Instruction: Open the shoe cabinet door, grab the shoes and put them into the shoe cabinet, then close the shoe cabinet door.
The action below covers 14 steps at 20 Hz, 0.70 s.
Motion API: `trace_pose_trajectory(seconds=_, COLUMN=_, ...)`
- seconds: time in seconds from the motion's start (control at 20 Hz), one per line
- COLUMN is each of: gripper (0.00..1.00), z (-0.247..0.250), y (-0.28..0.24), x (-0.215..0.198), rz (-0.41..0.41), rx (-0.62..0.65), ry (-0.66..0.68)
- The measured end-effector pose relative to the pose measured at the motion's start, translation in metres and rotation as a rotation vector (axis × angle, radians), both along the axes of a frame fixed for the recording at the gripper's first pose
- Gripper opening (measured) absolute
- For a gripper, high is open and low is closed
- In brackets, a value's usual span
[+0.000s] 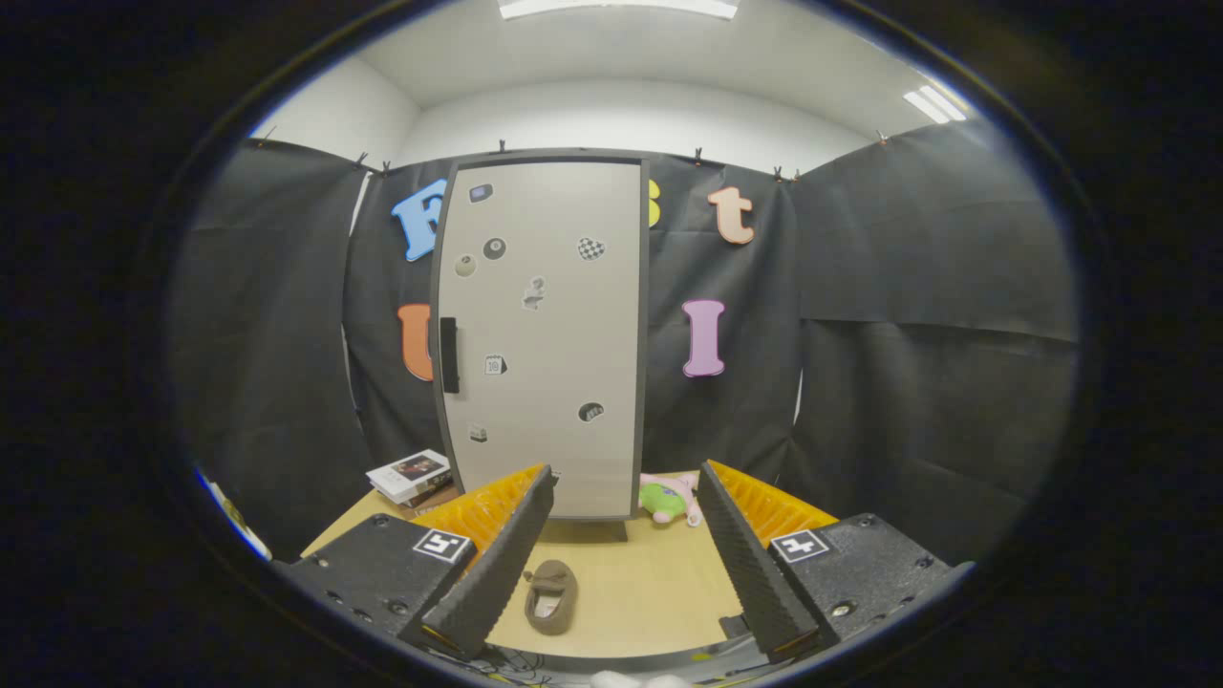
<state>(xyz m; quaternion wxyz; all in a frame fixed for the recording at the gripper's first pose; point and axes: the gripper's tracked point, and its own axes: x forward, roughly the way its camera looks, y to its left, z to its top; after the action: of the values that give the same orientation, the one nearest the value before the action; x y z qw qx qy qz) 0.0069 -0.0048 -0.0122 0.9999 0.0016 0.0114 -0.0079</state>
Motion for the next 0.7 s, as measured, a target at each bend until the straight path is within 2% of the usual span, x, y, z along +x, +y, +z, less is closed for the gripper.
trace_pose_trajectory(seconds=0.3, gripper=0.99, z=-0.002, y=0.013, x=0.020, rz=0.005, rx=0.009, ry=0.006)
trace_pose_trajectory(seconds=0.7, gripper=0.99, z=-0.010, y=0.084, x=0.087, rz=0.076, rx=0.036, ry=0.022)
